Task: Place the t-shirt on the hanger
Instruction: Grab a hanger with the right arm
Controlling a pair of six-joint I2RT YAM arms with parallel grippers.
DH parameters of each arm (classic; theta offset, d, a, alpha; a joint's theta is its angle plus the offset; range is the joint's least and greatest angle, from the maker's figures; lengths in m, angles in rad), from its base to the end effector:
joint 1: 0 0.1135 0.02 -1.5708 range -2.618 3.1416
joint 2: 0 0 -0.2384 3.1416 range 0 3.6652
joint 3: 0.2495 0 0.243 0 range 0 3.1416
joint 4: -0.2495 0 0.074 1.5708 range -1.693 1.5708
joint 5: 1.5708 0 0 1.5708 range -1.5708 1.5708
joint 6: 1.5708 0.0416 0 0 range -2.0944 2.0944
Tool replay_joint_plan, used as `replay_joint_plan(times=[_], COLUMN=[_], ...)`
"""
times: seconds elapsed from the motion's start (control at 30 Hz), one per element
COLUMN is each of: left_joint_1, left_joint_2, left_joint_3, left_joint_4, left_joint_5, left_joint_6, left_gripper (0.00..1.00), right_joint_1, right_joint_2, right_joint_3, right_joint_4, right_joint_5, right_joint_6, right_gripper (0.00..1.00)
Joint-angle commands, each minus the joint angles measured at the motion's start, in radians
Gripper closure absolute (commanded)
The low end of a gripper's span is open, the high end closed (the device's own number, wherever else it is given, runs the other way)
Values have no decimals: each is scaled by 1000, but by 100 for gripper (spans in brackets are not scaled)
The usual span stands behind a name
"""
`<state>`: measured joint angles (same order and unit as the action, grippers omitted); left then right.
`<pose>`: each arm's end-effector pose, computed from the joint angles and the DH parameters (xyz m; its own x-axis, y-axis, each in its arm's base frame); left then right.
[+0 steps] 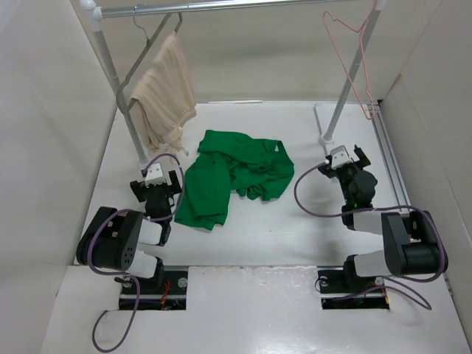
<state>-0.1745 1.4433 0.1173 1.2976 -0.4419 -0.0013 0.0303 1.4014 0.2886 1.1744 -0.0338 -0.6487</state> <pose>0.2163 -0.0201 0.1329 -0.0276 0.0037 -0.9996 -0.2641 0.9644 0.0108 0.2529 0.0091 0.1709 0.0877 -0.6014 -0.7941 -0.0138 0.7964 -0.6047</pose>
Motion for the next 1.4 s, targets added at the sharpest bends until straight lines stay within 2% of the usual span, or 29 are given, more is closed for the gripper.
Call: replay_joint_plan(times=[0.0,0.1,0.13,0.17,0.2,0.23,0.27,0.3,0.4,0.43,0.47,0.53,0.57,0.6,0.63,0.73,0.8,0.87,1.0,1.17,1.23,1.3,1.33,1.37], left_joint_1=[6,6,6,6,6,6,6,6,6,6,6,6,6,6,6,-16,-26,-26,-36,-45,-45,-45,-45,-45], left_joint_2=[-27,-40,-49,-58,-78,-87,-119,-159,-352,-480,-551,-689,-787,-823,-857,-977,-1030,-1040,-956,-743,-675,-562,-520,-438], left_joint_3=[12,-14,-46,-95,-216,-267,-296,-309,-294,-253,-225,-123,-102,-93,-93,-131,-140,-119,-19,191,295,385,439,550], left_joint_4=[344,386,438,528,619,775,776,752,509,408,164,-127,-347,-407,-453,-491,-553,-573,-606,-743,-784,-898,-963,-1038], left_joint_5=[9,76,195,257,343,415,531,548,561,581,612,783,868,1002,1044,1094,1132,1157,1177,1177,1177,1177,1177,1177], left_joint_6=[-12,36,55,85,143,174,205,216,205,205,205,266,311,351,397,406,493,506,509,607,638,668,731,773], left_gripper=[0,0,0,0,0,0,0,0,0,0,0,0,0,0,0,0,0,0,0,0,0,0,0,0], right_joint_1=[22,46,46,55,65,77,94,114,187,216,232,256,281,295,309,364,393,408,433,502,517,528,528,528], right_joint_2=[-76,-139,-139,-151,-151,-151,-162,-162,-171,-171,-171,-159,-147,-147,-133,-108,-108,-108,-108,-97,-85,-42,-30,-7], right_joint_3=[81,173,199,224,245,279,288,288,311,311,322,346,365,376,386,429,448,471,524,621,688,828,871,908], right_joint_4=[-77,-316,-381,-500,-551,-599,-636,-680,-731,-742,-752,-789,-798,-809,-834,-874,-894,-923,-961,-996,-1076,-1153,-1217,-1243], right_joint_5=[-50,-51,-51,-93,-133,-162,-176,-154,-89,-75,-58,-32,-32,-32,-32,-21,-21,-21,-66,-103,-146,-156,-167,-167], right_joint_6=[-44,-30,-10,3,3,-47,-64,-77,-112,-112,-123,-143,-163,-175,-187,-222,-223,-223,-200,-167,-167,-158,-158,-146], right_gripper=[0,0,0,0,0,0,0,0,0,0,0,0,0,0,0,0,0,0,0,0,0,0,0,0])
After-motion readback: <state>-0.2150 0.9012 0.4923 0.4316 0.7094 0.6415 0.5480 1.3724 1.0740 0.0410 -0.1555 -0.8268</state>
